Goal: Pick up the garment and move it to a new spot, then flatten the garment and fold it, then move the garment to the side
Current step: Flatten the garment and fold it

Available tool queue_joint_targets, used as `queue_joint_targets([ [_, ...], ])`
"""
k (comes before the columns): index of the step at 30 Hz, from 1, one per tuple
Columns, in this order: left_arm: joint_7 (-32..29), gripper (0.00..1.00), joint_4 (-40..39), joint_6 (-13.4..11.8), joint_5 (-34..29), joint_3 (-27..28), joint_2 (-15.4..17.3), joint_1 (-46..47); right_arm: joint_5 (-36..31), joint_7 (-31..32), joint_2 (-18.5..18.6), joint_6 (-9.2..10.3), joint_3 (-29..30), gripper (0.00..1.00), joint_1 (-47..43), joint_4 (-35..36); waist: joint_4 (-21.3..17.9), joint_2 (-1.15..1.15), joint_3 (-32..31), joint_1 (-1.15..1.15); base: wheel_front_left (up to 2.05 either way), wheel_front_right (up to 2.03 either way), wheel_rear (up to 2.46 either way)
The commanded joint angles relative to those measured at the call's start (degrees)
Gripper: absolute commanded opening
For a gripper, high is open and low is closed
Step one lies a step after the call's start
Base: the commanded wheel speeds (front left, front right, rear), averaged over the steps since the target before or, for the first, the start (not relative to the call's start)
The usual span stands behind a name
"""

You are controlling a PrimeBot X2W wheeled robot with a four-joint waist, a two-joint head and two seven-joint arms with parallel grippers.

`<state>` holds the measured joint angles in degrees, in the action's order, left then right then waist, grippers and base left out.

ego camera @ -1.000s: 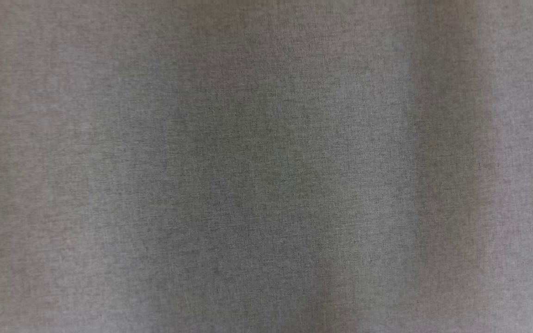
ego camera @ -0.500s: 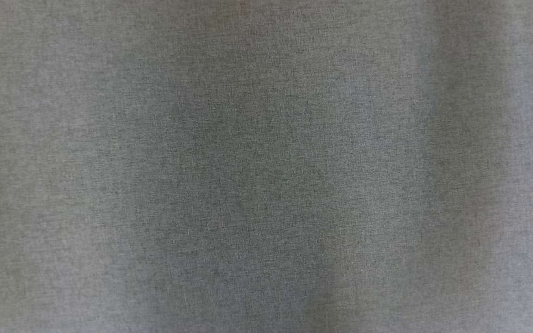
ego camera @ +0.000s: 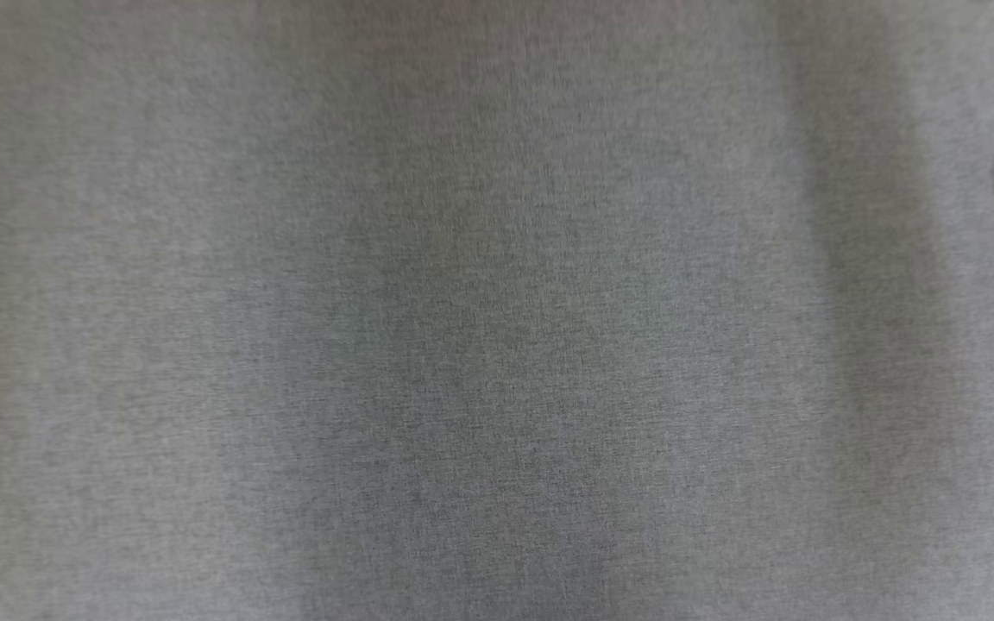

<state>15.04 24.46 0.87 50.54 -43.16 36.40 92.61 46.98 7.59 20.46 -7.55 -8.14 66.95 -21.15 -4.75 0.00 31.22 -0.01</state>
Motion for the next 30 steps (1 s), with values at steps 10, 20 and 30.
queue_joint_targets([
  [10, 0.1, 0.0, -27.2, -11.8, 0.5, 7.5, 4.7, -38.4, 3.0, -0.4, 1.8, 0.14, 4.3, 0.0, -31.3, 15.5, 2.7, 0.0, -8.4, 0.01, 0.0, 0.0, 0.0],
  [20, 0.1, 0.0, -36.9, -15.4, -1.0, 12.3, 1.5, -64.3, 4.0, -3.2, -0.3, 0.14, 8.0, 0.0, -49.8, 19.1, 4.6, 0.0, -12.7, 0.01, 0.0, 0.0, 0.0],
  [30, 0.1, 0.0, -35.0, -13.2, -2.8, 16.7, -8.9, -87.4, 1.9, -5.6, 0.3, 0.14, 6.4, 0.0, -62.8, 17.5, 4.9, 0.0, -17.0, 0.01, 0.0, 0.0, 0.0],
])
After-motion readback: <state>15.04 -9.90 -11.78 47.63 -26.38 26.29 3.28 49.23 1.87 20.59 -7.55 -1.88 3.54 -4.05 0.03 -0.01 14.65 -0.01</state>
